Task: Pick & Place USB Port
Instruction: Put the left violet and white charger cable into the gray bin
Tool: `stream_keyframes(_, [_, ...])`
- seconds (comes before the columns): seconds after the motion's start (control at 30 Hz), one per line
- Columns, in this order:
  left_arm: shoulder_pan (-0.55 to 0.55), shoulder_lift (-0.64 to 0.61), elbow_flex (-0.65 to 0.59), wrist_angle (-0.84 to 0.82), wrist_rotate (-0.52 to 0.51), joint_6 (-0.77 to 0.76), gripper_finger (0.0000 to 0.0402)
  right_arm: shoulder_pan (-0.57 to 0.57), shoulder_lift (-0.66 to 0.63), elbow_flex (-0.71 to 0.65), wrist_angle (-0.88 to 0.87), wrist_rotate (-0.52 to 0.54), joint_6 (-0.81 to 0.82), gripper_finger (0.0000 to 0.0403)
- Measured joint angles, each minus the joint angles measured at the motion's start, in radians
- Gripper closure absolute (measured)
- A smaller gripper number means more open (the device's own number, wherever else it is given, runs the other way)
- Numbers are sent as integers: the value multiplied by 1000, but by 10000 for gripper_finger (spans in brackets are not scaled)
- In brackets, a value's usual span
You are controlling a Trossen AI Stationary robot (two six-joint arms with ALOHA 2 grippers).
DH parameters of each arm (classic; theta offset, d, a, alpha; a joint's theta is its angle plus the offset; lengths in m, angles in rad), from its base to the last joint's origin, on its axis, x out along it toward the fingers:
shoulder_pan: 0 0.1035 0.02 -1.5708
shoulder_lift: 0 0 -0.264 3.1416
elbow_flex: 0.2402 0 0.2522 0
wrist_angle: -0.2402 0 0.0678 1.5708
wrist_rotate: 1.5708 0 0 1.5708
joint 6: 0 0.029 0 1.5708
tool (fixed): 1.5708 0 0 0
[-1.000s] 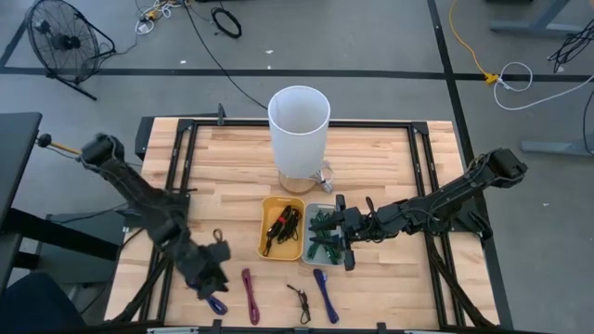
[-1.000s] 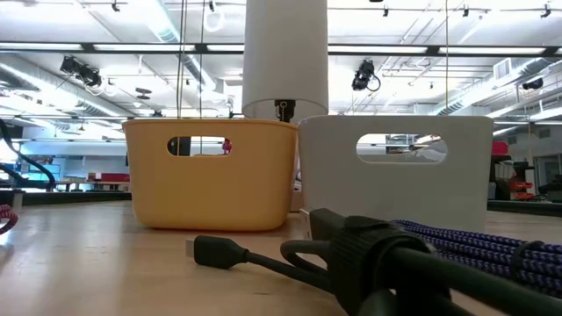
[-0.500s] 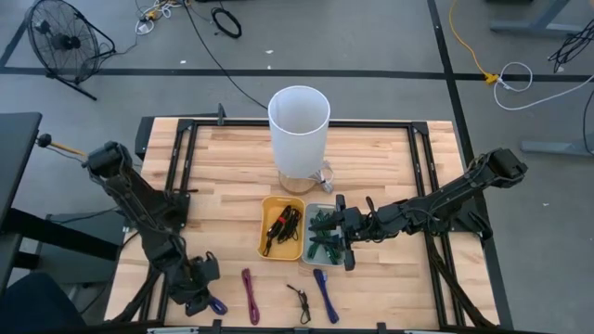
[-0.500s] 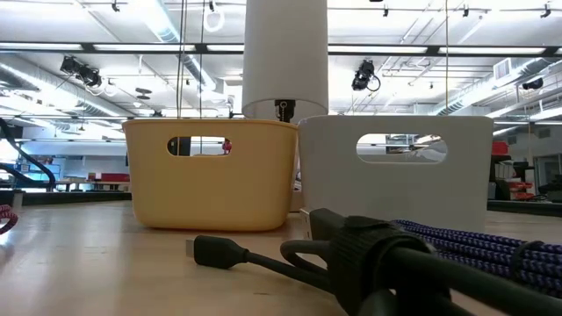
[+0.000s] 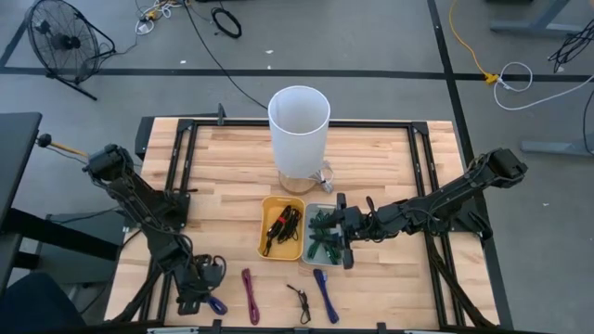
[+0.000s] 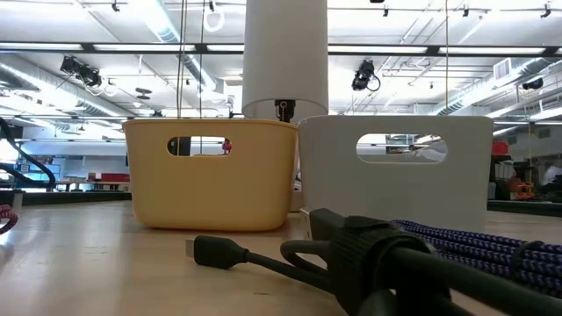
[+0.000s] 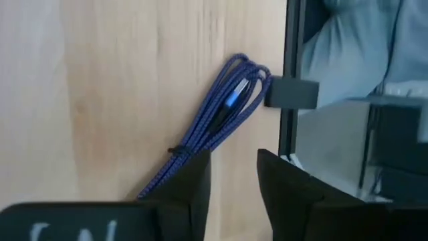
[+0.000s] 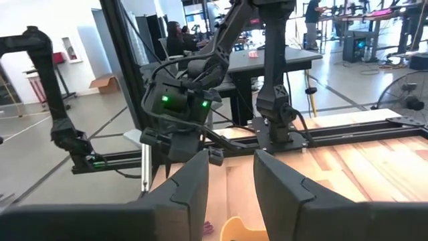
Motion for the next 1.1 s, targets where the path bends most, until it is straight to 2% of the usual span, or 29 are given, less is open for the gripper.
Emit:
stream_keyframes(0.2, [-2,0,0,-26,-4,100,310,0,0,0,0,1,0,285])
stream_keyframes(0.5, [-2,2,0,-10,-37,145,340,0,0,0,0,-1,0,285])
stream_keyframes(0.73, [-1,79,0,97,-20,162,344,0,0,0,0,-1,0,285])
stream_keyframes(0.9, [-1,107,0,114,-19,93,344,0,0,0,0,-1,0,285])
stream_keyframes(1.1, [1,121,1,152,-65,78,335,0,0,0,-1,-2,0,285])
